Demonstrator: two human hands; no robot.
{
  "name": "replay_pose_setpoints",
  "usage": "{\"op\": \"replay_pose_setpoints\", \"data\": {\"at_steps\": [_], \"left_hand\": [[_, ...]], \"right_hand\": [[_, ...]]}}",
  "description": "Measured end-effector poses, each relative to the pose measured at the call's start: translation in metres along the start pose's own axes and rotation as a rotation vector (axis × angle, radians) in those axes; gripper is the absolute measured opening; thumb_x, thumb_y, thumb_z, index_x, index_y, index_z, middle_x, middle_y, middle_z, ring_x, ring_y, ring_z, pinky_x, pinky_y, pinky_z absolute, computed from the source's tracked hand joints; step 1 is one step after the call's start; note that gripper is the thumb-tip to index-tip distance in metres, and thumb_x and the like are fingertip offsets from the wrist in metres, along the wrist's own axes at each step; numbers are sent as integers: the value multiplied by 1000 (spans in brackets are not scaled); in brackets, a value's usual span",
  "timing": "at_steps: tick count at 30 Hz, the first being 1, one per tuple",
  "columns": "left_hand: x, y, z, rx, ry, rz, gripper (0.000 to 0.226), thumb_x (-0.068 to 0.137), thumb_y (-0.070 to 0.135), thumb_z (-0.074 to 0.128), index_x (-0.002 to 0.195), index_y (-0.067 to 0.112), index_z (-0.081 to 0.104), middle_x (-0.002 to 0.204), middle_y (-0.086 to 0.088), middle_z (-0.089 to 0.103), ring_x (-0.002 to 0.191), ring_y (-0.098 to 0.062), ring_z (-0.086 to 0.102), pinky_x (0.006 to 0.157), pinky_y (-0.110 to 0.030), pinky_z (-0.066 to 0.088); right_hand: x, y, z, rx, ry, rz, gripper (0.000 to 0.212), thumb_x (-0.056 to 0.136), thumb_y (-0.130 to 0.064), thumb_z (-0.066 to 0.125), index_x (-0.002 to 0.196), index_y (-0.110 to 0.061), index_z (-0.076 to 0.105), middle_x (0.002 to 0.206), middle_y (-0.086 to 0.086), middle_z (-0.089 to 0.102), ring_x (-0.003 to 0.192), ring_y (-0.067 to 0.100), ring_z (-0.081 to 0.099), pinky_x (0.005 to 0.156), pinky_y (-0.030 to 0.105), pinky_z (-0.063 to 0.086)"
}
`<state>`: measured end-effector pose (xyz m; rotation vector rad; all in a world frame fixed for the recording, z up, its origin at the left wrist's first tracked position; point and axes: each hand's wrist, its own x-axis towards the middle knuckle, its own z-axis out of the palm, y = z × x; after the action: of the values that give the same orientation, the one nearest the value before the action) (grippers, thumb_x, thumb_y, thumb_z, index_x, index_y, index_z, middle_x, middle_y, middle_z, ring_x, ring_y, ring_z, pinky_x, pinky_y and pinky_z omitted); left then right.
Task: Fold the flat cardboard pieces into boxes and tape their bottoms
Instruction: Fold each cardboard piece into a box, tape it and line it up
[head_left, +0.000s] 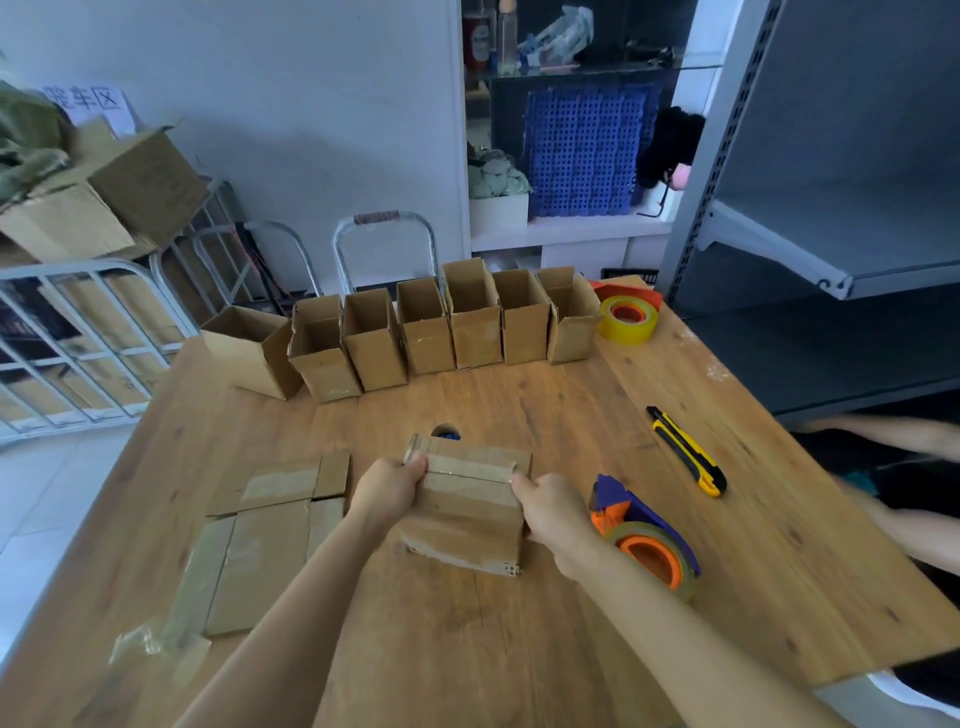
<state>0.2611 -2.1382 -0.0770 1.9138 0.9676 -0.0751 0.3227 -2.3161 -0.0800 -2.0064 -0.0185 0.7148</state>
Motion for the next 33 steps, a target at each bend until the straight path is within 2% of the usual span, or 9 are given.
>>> {"op": "replay_pose_setpoints", "data": {"at_steps": [4, 7, 10, 12, 15, 18, 25, 29, 33], "left_hand": [[-8, -7, -5, -198, -86, 13, 41, 100, 42, 38, 100, 11, 66, 101, -5, 68, 98, -21, 62, 95, -38, 47], [-18, -12, -15, -390, -205, 120, 29, 94, 13, 51, 122, 15, 60, 121, -1, 63, 115, -17, 56, 107, -40, 38], [-23, -17, -21, -411, -169, 167, 42, 73, 0, 58, 114, 8, 59, 117, -8, 64, 109, -23, 59, 100, -40, 46], [-25, -24, -20, -529, -175, 109, 37, 67, 11, 60, 104, 5, 60, 112, -14, 65, 103, -25, 63, 93, -40, 50], [-31, -34, -14, -607, -182, 63, 40, 83, 38, 62, 111, 9, 60, 113, -9, 69, 104, -24, 66, 86, -39, 52], [-41, -44, 1, -547, -155, 47, 45, 95, 50, 48, 123, 16, 54, 117, -5, 64, 109, -23, 62, 93, -40, 51], [-51, -62, 15, -364, 30, 101, 29, 98, 41, 46, 114, 21, 59, 109, 3, 65, 106, -15, 61, 89, -29, 49], [-54, -54, 13, -170, 230, 167, 16, 97, 26, 53, 108, 19, 61, 98, 9, 66, 93, -3, 61, 71, -14, 45], [-56, -46, 12, -120, 283, 199, 13, 96, 20, 55, 108, 21, 60, 97, 12, 64, 88, 3, 59, 64, -10, 43]], "right_hand": [[-7, -5, -19, 125, 119, -80, 54, 100, -46, 41, 71, -4, 57, 66, 5, 56, 64, 17, 52, 57, 31, 41], [-1, -8, -33, 231, 199, -138, 54, 98, -45, 47, 71, 1, 52, 68, 20, 49, 63, 19, 46, 55, 29, 32], [5, -1, -36, 244, 107, -90, 28, 87, -24, 70, 77, -4, 54, 81, 6, 61, 76, 19, 57, 66, 31, 45], [6, 11, -33, 194, 42, -80, 20, 78, -5, 76, 89, -12, 61, 95, 3, 65, 90, 18, 61, 78, 33, 52], [5, 30, -24, 55, 98, -138, 27, 76, 10, 68, 84, -14, 61, 90, 0, 64, 86, 17, 61, 69, 25, 49], [4, 43, -16, -131, 167, -210, 27, 81, 11, 57, 70, -14, 58, 73, 1, 62, 71, 18, 57, 56, 23, 41], [2, 59, -15, -231, 23, -313, 31, 86, 6, 58, 72, -21, 63, 79, -6, 65, 80, 9, 61, 66, 16, 46], [0, 51, -26, -429, 79, -657, 20, 86, 2, 61, 90, -18, 60, 90, -9, 60, 84, 8, 59, 69, 15, 47], [-10, 36, -36, -562, 90, -889, 43, 84, 0, 67, 123, -13, 57, 119, -3, 56, 103, 8, 57, 82, 8, 43]]}}
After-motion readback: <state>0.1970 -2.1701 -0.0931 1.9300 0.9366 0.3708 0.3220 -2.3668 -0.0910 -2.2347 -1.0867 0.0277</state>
